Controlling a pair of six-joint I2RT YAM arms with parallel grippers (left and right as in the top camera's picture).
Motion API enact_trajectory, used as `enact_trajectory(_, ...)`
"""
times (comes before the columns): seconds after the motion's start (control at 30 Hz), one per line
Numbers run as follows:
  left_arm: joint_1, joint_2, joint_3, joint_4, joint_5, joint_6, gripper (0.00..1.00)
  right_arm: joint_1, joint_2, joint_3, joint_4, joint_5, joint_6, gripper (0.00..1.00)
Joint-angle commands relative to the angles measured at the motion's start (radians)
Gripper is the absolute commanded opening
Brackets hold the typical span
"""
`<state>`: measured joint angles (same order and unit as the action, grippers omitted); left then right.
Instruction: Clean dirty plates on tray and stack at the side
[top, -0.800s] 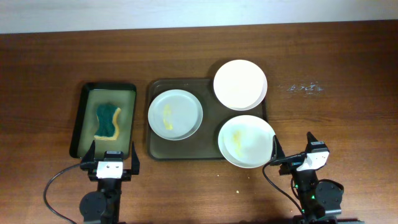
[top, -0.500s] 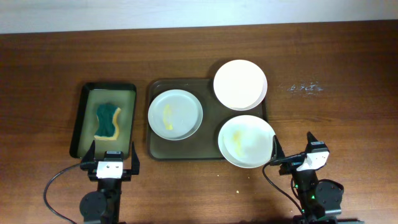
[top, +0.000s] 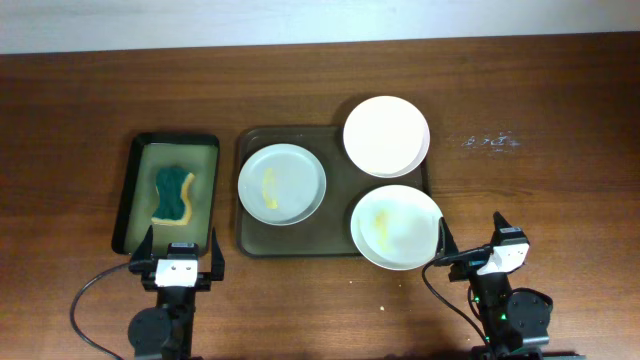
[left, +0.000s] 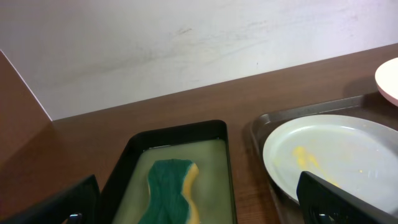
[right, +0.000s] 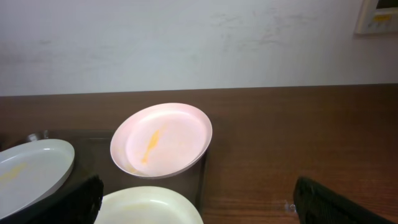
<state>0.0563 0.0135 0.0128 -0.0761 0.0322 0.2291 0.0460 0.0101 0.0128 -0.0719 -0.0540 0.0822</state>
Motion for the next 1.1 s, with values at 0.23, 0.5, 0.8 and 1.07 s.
enact_trajectory(0.23, -0.004, -0.007, -0.003, -0.006, -0.011, 0.015, 0.99, 0.007, -0.004, -0.007, -0.001, -0.016, 0.003, 0.98)
enact_trajectory(0.5, -0.004, -0.007, -0.003, -0.005, -0.011, 0.016, 0.99, 0.007, -0.004, -0.007, 0.0, -0.016, 0.003, 0.98)
enact_trajectory(0.8, -0.003, -0.007, -0.003, -0.007, -0.048, 0.016, 0.99, 0.007, -0.004, -0.007, 0.0, -0.013, 0.003, 0.98)
enact_trajectory(1.07, -0.003, -0.007, -0.003, -0.008, -0.048, 0.015, 0.99, 0.006, -0.004, -0.007, 0.0, 0.013, 0.003, 0.98)
